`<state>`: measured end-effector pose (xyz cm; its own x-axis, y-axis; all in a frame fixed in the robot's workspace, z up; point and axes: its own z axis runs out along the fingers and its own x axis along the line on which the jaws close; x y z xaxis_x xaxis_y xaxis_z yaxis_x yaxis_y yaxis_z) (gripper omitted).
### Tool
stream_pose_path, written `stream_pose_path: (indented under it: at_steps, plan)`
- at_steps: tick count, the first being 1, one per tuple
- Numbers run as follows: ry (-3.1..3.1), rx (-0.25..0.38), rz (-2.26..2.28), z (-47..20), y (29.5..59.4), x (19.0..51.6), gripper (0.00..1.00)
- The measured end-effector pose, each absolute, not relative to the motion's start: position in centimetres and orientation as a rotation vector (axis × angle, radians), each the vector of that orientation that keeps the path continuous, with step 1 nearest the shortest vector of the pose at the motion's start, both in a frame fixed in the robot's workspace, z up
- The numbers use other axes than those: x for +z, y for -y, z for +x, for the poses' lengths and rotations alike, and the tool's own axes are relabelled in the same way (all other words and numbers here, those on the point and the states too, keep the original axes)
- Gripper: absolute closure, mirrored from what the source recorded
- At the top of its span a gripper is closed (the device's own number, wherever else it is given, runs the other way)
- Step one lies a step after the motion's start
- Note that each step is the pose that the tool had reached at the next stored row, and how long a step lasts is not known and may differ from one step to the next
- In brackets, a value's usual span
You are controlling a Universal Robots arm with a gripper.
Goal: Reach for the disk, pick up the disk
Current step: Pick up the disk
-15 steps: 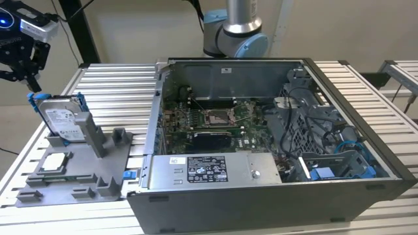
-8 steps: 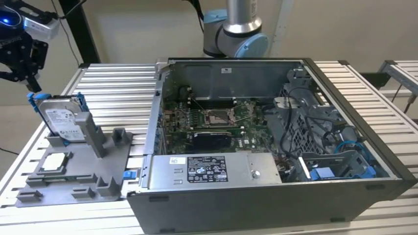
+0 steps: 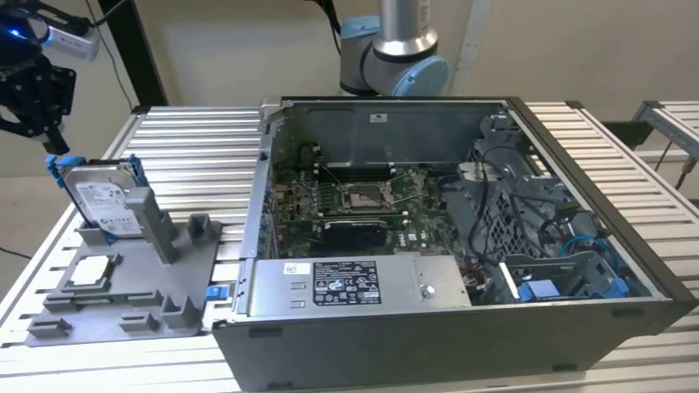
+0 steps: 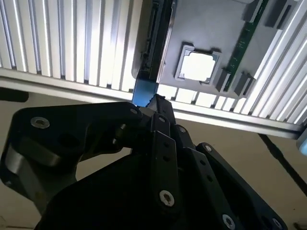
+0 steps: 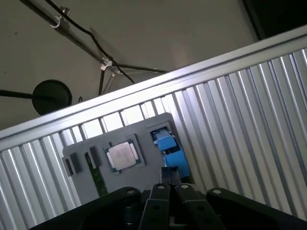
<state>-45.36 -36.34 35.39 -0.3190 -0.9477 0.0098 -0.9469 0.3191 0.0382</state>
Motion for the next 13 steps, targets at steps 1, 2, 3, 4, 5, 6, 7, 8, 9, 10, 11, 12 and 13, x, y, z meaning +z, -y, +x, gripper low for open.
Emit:
stream_pose_path:
  at_steps: [1, 2, 3, 4, 5, 6, 7, 8, 9, 10, 11, 12, 13]
  plan:
    - [2.51, -0.039, 1.838, -45.35, 36.34, 35.39, 1.0]
    - [2.493, -0.039, 1.861, -45.36, 36.34, 35.39, 1.0]
    - [2.476, -0.038, 1.882, -45.36, 36.34, 35.39, 1.0]
    - [2.459, -0.038, 1.905, -45.36, 36.34, 35.39, 1.0]
    - [2.44, -0.037, 1.928, -45.35, 36.34, 35.39, 1.0]
    - [2.423, -0.036, 1.95, -45.35, 36.34, 35.39, 1.0]
    - [2.405, -0.036, 1.972, -45.36, 36.34, 35.39, 1.0]
    - [2.387, -0.035, 1.994, -45.36, 36.34, 35.39, 1.0]
    - [2.369, -0.034, 2.016, -45.36, 36.34, 35.38, 1.0]
    - [2.351, -0.033, 2.037, -45.35, 36.34, 35.38, 1.0]
    - [2.334, -0.031, 2.058, -45.35, 36.34, 35.38, 1.0]
    - [2.318, -0.03, 2.076, -45.35, 36.34, 35.38, 1.0]
    - [2.305, -0.03, 2.091, -45.35, 36.34, 35.37, 1.0]
